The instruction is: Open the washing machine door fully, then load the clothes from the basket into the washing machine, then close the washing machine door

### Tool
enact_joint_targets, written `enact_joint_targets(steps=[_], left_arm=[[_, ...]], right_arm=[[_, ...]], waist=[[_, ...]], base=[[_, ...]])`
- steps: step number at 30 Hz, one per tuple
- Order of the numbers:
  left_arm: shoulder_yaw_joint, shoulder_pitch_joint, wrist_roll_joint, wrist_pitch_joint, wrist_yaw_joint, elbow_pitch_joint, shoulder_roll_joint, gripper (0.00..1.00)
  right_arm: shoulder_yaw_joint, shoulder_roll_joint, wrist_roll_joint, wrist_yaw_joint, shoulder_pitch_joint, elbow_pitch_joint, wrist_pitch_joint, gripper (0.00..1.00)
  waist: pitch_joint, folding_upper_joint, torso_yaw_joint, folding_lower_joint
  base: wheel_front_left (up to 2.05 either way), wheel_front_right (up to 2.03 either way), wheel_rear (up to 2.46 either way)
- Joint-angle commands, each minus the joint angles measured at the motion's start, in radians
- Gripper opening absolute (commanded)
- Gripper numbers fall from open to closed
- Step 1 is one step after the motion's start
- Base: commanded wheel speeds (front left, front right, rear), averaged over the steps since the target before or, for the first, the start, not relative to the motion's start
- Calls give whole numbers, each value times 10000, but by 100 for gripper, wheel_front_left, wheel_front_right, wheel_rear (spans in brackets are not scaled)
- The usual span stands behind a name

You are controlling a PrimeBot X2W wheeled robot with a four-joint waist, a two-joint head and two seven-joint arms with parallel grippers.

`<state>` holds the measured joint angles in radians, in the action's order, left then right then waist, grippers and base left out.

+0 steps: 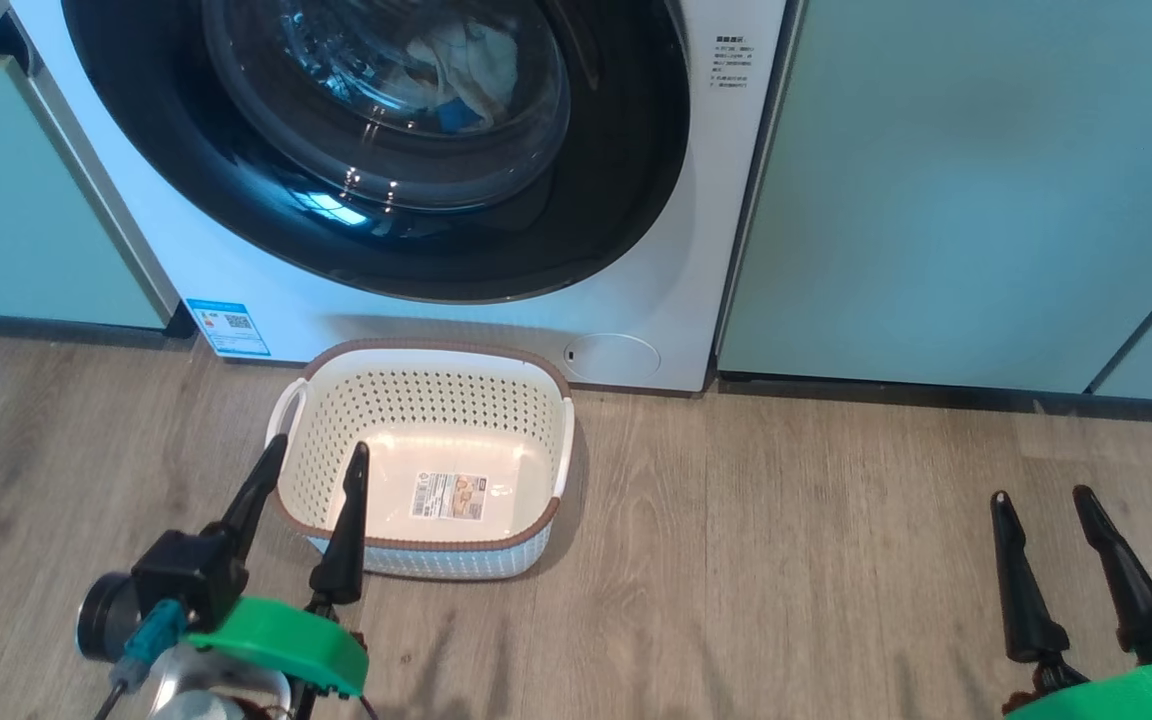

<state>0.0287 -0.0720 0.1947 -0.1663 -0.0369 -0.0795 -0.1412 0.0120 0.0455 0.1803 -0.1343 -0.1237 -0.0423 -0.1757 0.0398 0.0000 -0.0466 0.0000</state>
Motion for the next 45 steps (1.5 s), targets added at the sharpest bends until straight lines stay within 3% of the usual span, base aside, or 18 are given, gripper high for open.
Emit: enact_joint_targets(steps=[1, 12, 13, 17, 45], left_arm=[[-391, 310, 23, -26, 94, -350, -180, 100], [-316, 362, 67, -38, 181, -350, -211, 100], [47, -2, 4, -8, 149, -10, -25, 0], [138, -174, 37, 7, 143, 612, 117, 0], [-96, 288, 3427, 554, -108, 1250, 206, 0]], right_arm=[[-135, 47, 0, 36, 296, -310, -37, 100], [-100, 47, 20, 36, 330, -324, -45, 100], [80, 0, 4, 0, 3, 3, -1, 0], [2, -11, 38, -2, -106, 620, 0, 0], [-26, 198, 3578, 7, 446, 1127, 459, 0]], waist=[[8, 0, -12, 0], [112, 0, -35, 0], [108, 0, -35, 0], [124, 0, -36, 0], [9, 0, 81, 0]], base=[[0, 0, 0], [0, 0, 0], [0, 0, 0], [0, 0, 0], [0, 0, 0]])
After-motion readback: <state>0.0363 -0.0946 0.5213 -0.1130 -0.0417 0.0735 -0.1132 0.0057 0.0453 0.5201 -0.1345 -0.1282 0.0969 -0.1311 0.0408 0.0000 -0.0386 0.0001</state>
